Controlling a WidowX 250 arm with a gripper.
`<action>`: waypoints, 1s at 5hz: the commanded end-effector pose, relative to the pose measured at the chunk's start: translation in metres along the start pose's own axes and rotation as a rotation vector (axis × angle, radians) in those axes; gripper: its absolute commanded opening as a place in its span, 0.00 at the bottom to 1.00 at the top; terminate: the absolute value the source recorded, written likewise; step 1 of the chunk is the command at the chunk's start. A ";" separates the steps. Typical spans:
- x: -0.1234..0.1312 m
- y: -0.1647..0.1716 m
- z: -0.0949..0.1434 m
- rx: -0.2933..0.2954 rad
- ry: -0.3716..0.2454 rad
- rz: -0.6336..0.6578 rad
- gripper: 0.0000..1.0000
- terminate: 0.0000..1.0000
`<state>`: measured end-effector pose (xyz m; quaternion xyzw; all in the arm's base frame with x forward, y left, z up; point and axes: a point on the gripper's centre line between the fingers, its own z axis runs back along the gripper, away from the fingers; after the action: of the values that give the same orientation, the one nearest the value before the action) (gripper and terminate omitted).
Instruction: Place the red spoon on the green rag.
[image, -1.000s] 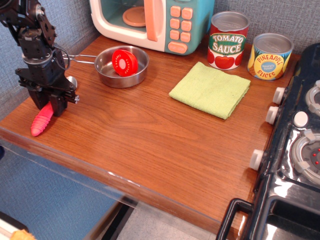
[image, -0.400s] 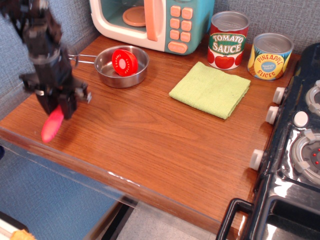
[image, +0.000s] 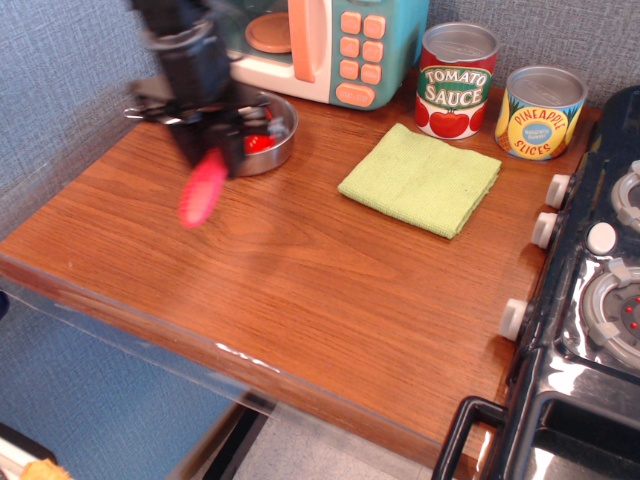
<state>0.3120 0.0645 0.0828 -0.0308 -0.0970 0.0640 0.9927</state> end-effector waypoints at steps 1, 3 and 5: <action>0.053 -0.045 -0.014 -0.042 0.005 -0.084 0.00 0.00; 0.083 -0.092 -0.041 -0.031 0.028 -0.209 0.00 0.00; 0.082 -0.118 -0.061 -0.009 0.058 -0.279 0.00 0.00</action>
<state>0.4173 -0.0437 0.0204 -0.0230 -0.0413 -0.0725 0.9962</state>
